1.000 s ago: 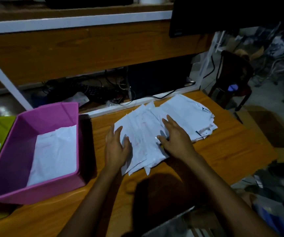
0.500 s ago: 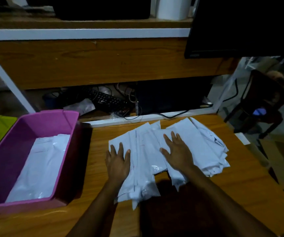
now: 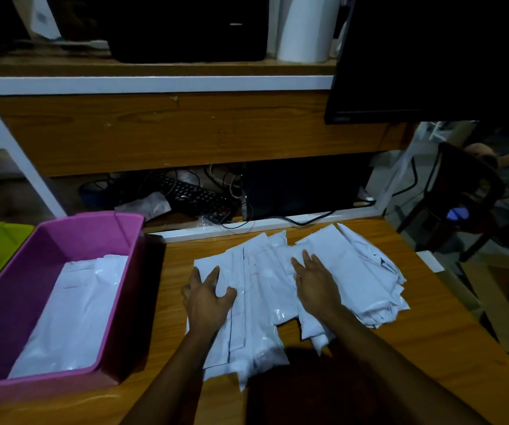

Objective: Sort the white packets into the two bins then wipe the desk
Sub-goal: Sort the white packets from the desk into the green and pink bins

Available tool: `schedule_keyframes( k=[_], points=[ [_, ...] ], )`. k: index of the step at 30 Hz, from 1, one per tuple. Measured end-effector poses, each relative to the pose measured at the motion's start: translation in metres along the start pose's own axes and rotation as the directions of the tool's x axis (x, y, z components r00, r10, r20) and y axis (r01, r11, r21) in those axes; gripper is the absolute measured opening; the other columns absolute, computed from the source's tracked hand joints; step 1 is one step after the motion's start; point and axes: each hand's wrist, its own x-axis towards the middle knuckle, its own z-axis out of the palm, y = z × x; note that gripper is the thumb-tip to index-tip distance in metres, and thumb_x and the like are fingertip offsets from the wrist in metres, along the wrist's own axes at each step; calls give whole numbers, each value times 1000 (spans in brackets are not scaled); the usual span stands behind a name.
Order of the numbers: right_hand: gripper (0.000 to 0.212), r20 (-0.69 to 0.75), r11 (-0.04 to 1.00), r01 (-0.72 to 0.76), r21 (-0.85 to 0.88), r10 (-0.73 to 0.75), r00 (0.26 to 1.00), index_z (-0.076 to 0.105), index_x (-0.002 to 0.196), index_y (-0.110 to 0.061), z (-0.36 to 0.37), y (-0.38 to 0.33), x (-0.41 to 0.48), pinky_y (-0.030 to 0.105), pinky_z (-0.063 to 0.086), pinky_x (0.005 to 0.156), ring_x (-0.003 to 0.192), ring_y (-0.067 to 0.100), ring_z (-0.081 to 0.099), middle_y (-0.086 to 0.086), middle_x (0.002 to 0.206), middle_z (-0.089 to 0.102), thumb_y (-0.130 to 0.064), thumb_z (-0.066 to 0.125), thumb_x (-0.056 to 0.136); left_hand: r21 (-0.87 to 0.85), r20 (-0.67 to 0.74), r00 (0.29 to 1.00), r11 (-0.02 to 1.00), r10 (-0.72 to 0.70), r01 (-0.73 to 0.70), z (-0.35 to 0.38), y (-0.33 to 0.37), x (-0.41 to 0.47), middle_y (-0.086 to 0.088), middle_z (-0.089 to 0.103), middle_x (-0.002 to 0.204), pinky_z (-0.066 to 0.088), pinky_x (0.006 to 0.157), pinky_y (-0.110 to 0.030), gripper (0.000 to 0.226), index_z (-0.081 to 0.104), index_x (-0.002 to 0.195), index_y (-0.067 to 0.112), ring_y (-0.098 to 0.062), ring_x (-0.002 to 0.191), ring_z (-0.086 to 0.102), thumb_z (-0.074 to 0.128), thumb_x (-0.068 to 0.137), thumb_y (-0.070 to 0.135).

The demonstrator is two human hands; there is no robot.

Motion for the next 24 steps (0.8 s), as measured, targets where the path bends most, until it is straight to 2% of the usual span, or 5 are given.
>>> schedule_keyframes(
  k=[3,8,14,19,24],
  points=[
    [51,49,1000,-9,6,9,999,33,149,-22,-7,-3,4,37,27,115,147,27,19,6,160,18,-18,45,99,-76,-29,998,996,52,-54,-14,5,0,-13,22,157,29,108,-49,76,48,140,27,-37,138,23,54,70,55],
    [45,50,992,-97,77,93,994,38,146,-23,-17,-11,3,38,30,112,146,28,20,7,159,22,-20,40,101,-155,-84,975,964,205,-216,-45,25,4,-9,26,156,32,107,-46,72,49,139,29,-33,138,23,56,71,52],
    [41,-177,955,-132,266,183,967,42,144,-20,-39,-55,-22,37,29,112,147,27,17,9,158,25,-21,36,103,-186,-110,930,912,350,-365,-77,29,-6,-5,28,155,32,107,-40,74,52,137,30,-28,138,23,49,69,58],
    [38,-388,836,-13,548,267,882,50,138,-19,-48,-105,-78,33,28,112,146,22,22,5,154,34,-23,43,102,-224,-151,906,879,396,-422,-97,7,-38,-1,26,156,33,111,-51,69,51,136,35,-26,141,22,52,71,58],
    [41,-505,757,67,650,365,782,51,138,-21,-49,-158,-145,23,25,114,147,12,18,-2,154,34,-30,41,99,-207,-270,865,851,423,-482,-138,-6,-83,-2,28,156,29,101,-35,67,53,135,32,-26,138,23,53,72,53]
  ],
)
